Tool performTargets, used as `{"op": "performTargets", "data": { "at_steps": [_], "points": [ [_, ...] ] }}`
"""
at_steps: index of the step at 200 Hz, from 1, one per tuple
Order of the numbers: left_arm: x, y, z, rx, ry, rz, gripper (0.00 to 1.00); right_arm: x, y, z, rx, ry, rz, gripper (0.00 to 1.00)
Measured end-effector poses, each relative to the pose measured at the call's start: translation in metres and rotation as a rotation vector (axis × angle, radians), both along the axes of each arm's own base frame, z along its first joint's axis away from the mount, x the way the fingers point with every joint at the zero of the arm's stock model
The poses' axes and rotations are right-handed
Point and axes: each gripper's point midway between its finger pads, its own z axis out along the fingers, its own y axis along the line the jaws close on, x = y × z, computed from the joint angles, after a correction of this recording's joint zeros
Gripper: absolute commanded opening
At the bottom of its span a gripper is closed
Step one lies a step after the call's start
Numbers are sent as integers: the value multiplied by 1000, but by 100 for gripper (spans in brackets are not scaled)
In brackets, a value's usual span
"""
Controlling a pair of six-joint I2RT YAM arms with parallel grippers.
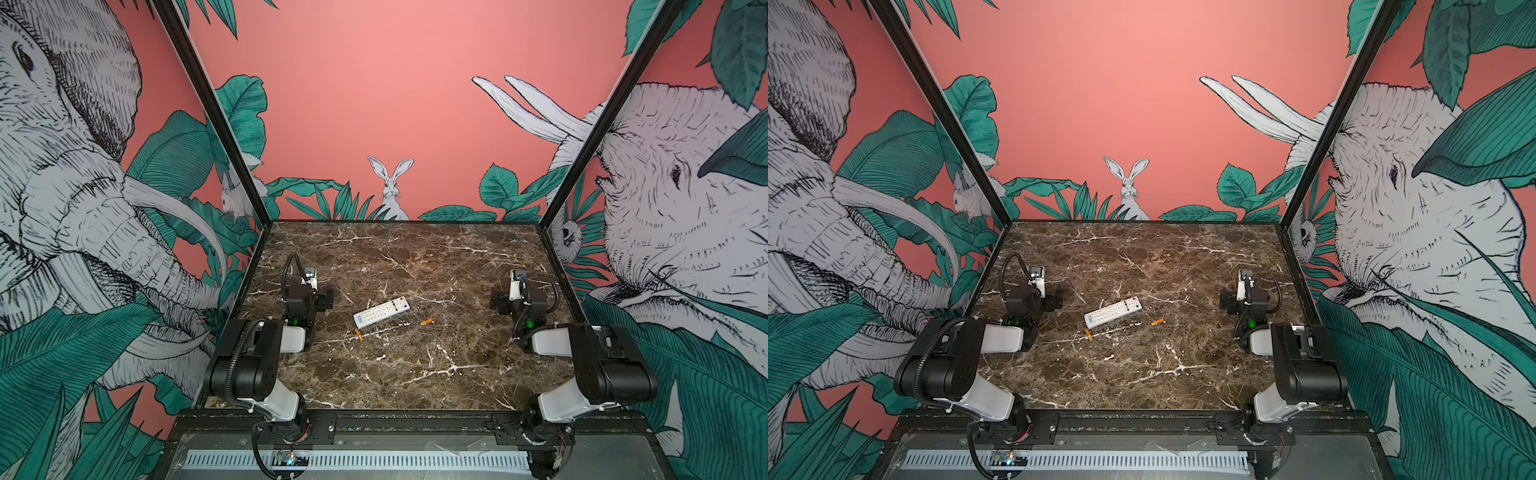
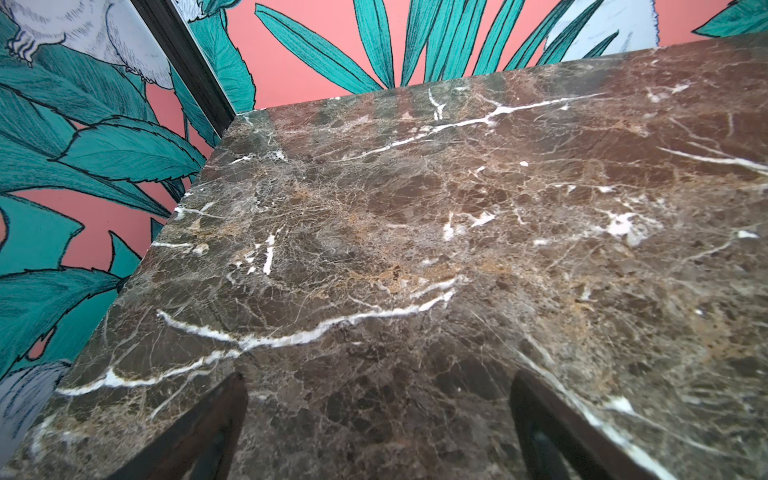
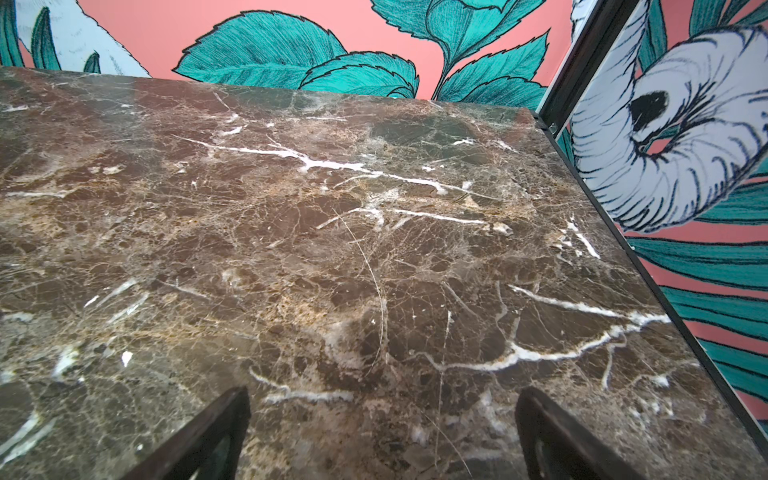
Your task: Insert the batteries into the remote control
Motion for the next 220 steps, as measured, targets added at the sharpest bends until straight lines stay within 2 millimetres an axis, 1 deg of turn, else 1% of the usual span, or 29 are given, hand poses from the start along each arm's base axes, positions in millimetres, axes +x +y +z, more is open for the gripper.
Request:
{"op": "performTargets", "data": {
  "at_steps": [118, 139, 183, 200, 220],
  "points": [
    [0, 0, 0, 0, 0, 0, 100, 0, 0, -1, 0, 2, 0, 99],
    [0, 0, 0, 0, 0, 0, 100, 0, -3, -1, -5, 2, -14, 99],
    [2, -3, 0, 8, 18, -23, 99, 0, -3, -1, -8, 3, -17, 99],
    [10, -5, 8, 11, 36, -28, 100, 1, -2, -1, -9, 13, -8, 99],
    [20, -7, 31, 21, 11, -30, 100, 3, 1, 7, -8, 12, 5, 99]
  ]
}}
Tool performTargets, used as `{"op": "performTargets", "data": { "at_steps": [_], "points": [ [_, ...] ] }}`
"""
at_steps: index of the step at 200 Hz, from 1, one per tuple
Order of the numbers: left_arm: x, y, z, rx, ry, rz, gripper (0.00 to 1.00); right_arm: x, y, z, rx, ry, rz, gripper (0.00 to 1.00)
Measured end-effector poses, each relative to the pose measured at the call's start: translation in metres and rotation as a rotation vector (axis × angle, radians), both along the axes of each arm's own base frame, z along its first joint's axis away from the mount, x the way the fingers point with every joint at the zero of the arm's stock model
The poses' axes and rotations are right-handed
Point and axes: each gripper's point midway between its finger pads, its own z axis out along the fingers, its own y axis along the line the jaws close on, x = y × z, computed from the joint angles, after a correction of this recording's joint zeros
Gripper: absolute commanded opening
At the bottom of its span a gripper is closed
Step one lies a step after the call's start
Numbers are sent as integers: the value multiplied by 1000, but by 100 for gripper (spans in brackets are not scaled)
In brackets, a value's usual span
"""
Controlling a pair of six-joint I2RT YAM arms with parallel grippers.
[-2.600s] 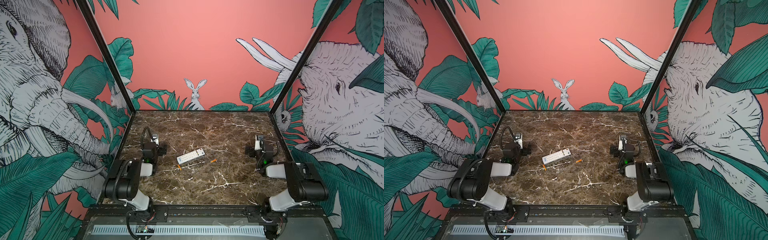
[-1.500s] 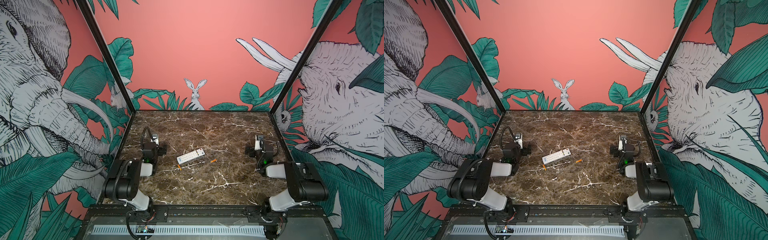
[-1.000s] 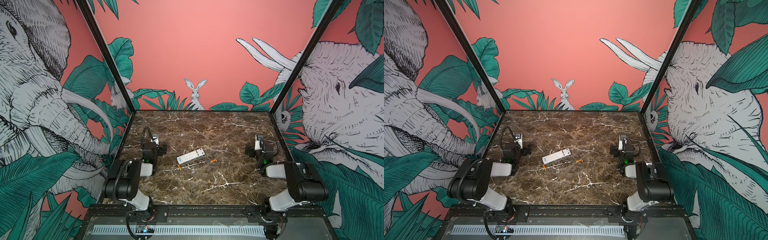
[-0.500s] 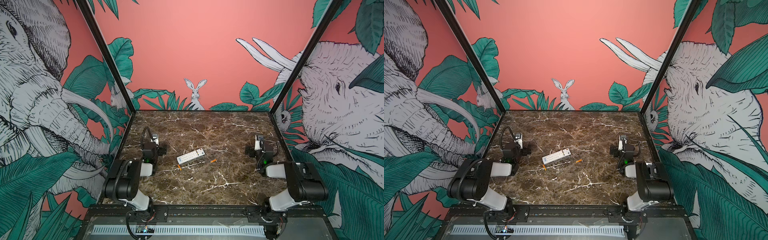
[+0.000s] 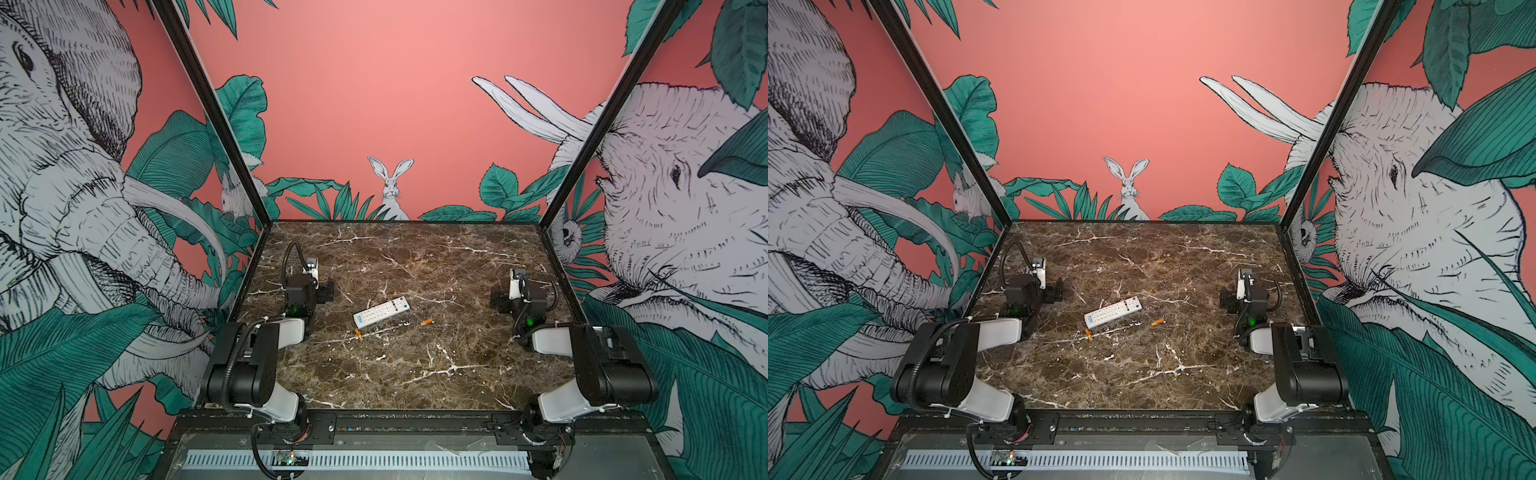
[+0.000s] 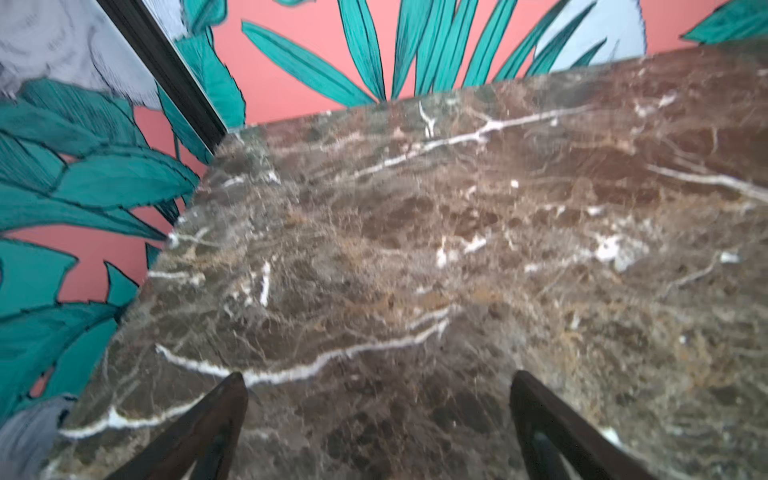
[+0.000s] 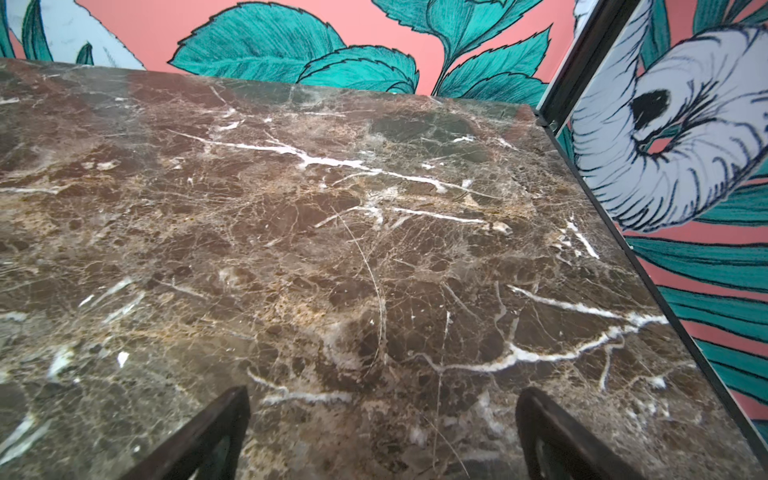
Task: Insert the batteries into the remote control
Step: 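Reach the left gripper to the white remote while the right gripper approaches it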
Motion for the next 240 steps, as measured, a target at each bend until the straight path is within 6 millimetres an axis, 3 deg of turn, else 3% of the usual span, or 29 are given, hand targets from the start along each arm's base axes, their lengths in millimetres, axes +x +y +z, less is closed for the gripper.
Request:
{"op": "performTargets", "data": {
  "at_steps": [34, 77, 130, 152, 177, 210, 240],
  "points": [
    [-1, -11, 24, 40, 7, 26, 100, 2, 10, 33, -22, -41, 30, 99],
    [-9, -61, 47, 1, 66, -30, 100, -1, 51, 79, -24, -74, 119, 99],
    [-51, -128, 26, -136, 236, -254, 99, -21, 130, 107, 151, 14, 306, 99],
    [-70, -155, 14, -200, 323, -369, 100, -35, 155, 105, 188, 86, 359, 99],
    [-86, -178, -2, -264, 418, -468, 100, -60, 174, 82, 204, 214, 400, 99],
    [-100, -191, -31, -306, 539, -518, 100, -96, 190, 54, 179, 374, 447, 99],
    [-109, -193, -58, -312, 635, -512, 100, -117, 188, 51, 172, 425, 464, 99]
  ]
}}
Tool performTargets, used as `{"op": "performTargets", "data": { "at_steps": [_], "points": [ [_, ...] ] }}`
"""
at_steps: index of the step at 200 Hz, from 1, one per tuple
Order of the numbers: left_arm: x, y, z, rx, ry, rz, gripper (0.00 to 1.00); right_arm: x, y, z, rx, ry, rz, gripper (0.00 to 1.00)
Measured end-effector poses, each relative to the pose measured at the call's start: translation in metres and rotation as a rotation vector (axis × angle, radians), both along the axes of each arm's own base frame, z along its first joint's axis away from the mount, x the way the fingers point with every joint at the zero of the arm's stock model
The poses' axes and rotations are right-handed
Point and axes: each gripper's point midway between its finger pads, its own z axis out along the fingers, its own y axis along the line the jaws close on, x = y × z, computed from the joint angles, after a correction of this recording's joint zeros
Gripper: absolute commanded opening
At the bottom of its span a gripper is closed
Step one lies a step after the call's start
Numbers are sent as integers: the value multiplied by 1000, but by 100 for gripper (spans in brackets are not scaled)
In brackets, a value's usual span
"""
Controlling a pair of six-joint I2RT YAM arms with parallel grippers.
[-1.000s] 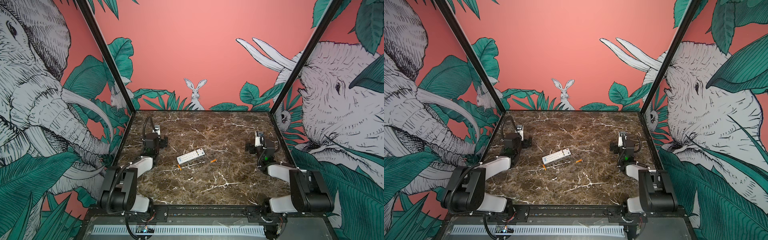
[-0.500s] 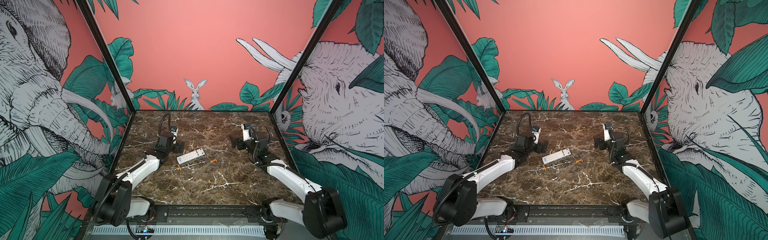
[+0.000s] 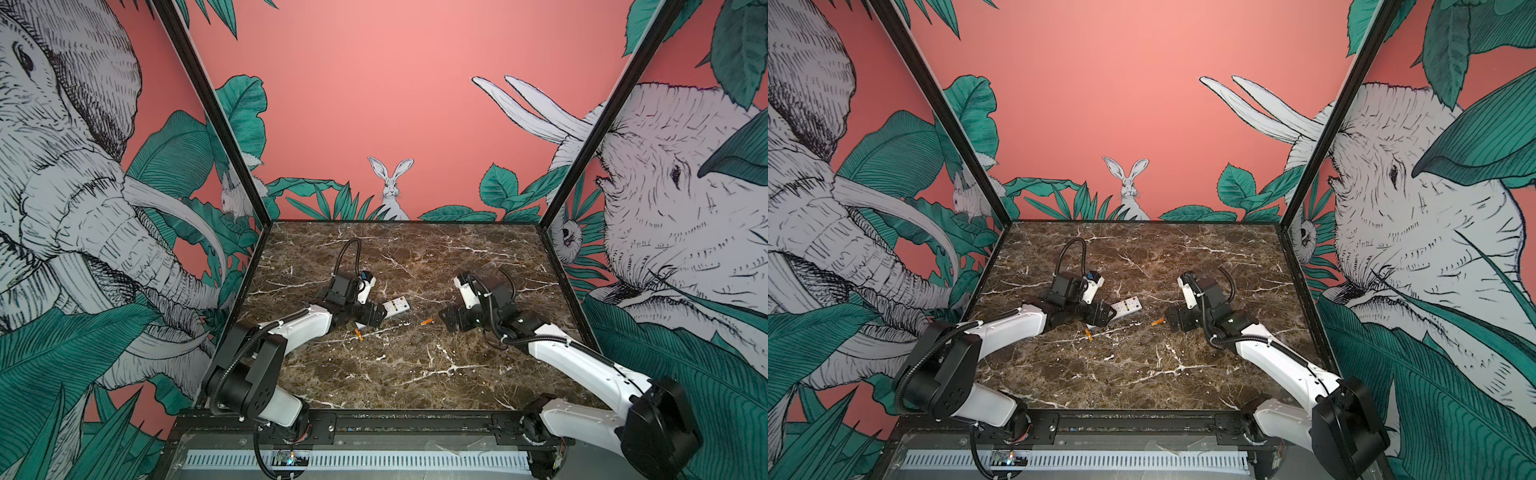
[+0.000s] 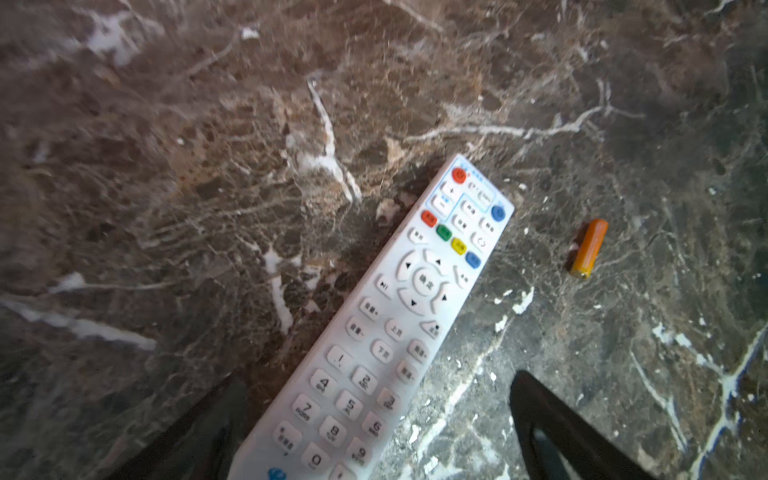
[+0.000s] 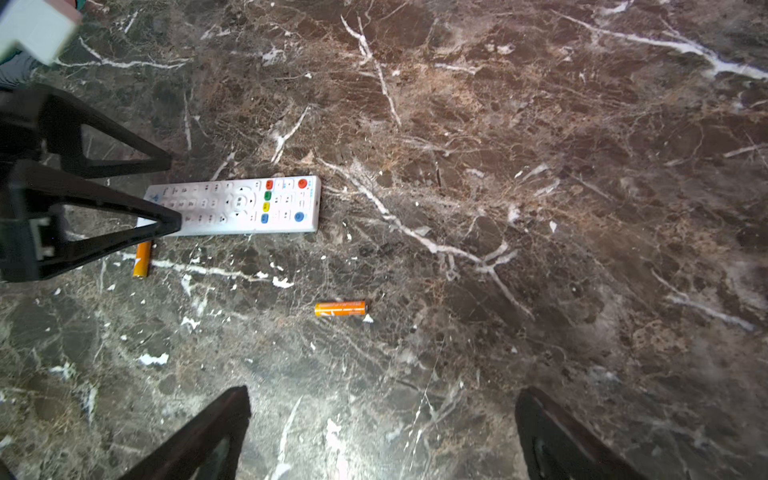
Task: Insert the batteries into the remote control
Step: 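Reach the left gripper to the white remote while the right gripper approaches it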
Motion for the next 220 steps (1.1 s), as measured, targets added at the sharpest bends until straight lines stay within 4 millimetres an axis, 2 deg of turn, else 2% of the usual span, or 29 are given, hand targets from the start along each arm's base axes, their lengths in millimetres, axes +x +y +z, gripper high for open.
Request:
{"op": "performTargets", "data": {
  "at_steps": [43, 107, 155, 190, 220],
  "points": [
    [-14, -8, -9, 7, 31, -30, 99, -13, -10, 9, 19, -16, -22, 99],
    [-41, -36, -11, 8, 53, -114, 99, -20, -18, 2, 3, 1, -39, 99],
    [-54, -53, -12, -29, 105, -148, 100, -28, -17, -15, 18, 62, -51, 99],
    [-68, -70, -9, -91, 161, -184, 100, -32, -12, -20, 32, 91, -44, 99],
    [-67, -77, 0, -136, 158, -176, 100, -40, -2, -29, 19, 126, -21, 99]
  ]
}}
